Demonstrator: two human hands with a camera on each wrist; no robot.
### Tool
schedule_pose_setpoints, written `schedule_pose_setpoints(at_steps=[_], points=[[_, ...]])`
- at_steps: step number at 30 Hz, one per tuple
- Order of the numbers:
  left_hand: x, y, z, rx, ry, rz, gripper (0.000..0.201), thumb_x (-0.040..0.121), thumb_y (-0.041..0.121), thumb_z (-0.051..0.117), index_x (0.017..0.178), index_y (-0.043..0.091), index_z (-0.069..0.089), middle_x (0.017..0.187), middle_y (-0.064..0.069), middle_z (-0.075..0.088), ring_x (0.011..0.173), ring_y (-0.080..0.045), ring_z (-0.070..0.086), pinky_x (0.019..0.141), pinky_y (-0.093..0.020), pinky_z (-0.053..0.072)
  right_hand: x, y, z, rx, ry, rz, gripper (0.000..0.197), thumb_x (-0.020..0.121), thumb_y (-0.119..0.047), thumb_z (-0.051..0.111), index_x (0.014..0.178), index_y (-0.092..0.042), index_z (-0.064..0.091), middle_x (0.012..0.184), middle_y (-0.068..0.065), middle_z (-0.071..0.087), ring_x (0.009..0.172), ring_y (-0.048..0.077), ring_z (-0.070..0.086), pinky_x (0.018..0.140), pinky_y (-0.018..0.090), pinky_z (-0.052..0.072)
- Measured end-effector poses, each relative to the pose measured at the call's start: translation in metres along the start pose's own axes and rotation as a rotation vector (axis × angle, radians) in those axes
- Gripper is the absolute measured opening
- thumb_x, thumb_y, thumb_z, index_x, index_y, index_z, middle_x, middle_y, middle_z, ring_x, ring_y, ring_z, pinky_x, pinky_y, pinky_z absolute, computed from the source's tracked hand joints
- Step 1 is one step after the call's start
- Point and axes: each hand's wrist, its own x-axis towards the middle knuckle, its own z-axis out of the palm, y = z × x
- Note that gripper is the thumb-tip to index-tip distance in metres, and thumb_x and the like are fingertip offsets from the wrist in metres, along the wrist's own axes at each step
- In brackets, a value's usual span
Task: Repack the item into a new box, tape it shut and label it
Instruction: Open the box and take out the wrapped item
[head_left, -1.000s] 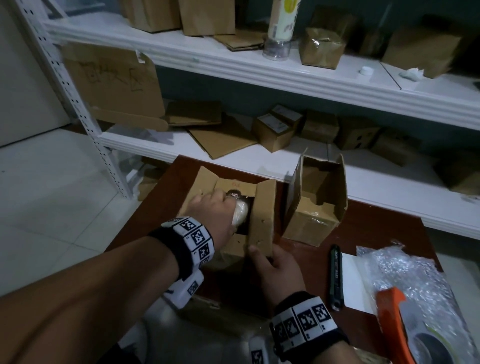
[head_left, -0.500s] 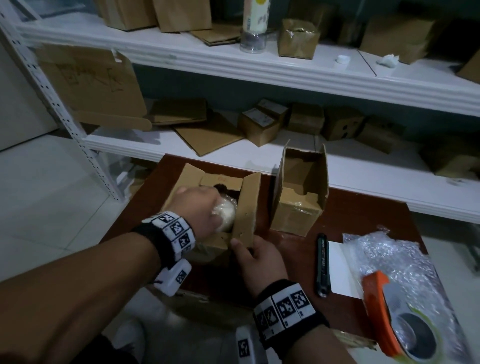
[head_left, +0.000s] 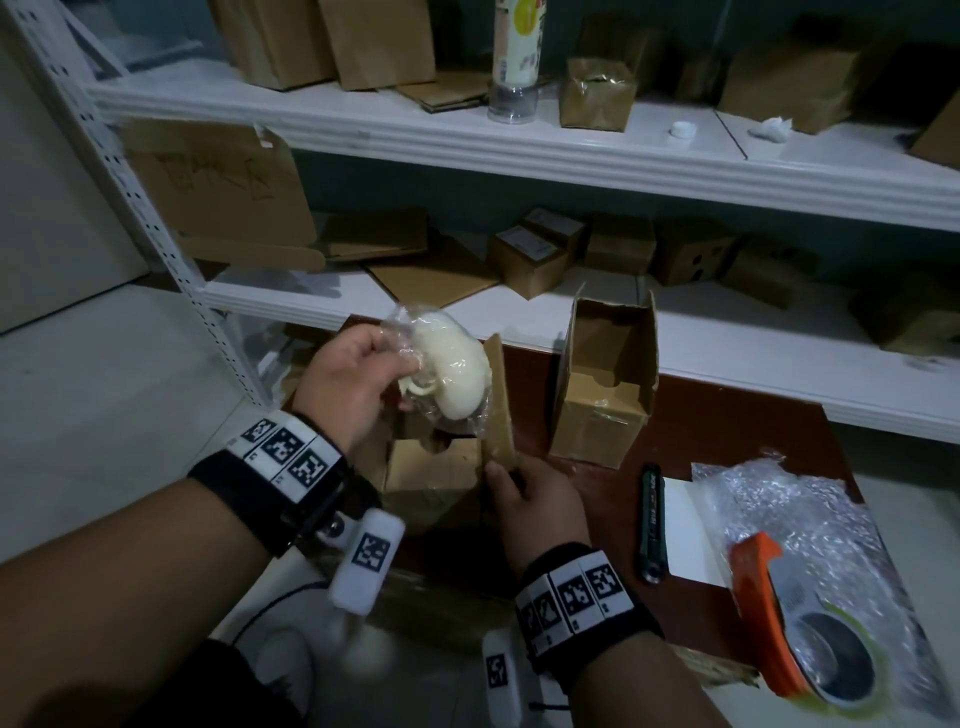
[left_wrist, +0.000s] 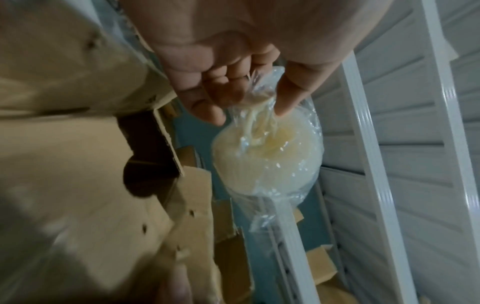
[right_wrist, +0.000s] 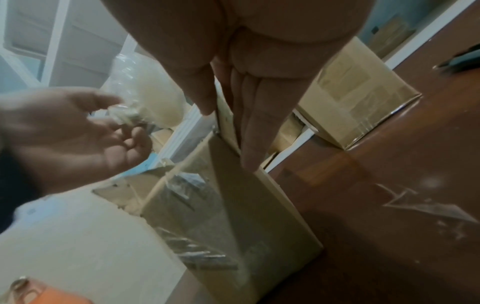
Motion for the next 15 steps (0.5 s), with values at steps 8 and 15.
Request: schedule_pose_setpoints(at_steps=[8, 15], points=[[-0.039, -0.029, -0.05, 0.068, 0.298, 0.074, 0.021, 0.074, 0.002, 0.08, 0.094, -0.002, 0.074, 0.083, -0.023, 0.065, 0.082, -0.043, 0.062, 0.076, -0.043, 0.051, -0.019, 0.003, -0.017, 0.057, -0.067, 0.051, 0.039, 0.097, -0.04, 0.061, 0.133, -0.025, 0.062, 0.125, -0.01, 0.066, 0.114, 0.009, 0.06, 0.101, 0.029, 0.049], [-0.067, -0.044, -0.037, -0.221, 0.194, -0.036, 0.031, 0.074, 0.0, 0.082, 0.102, -0.002, 0.07, 0.097, -0.022, 0.067, 0.097, -0.047, 0.064, 0.085, -0.041, 0.05, -0.025, 0.008, -0.008, 0.157, -0.101, 0.079, 0.037, 0.1, -0.034, 0.056, 0.136, -0.027, 0.06, 0.132, -0.007, 0.063, 0.122, 0.012, 0.058, 0.108, 0.041, 0.049]])
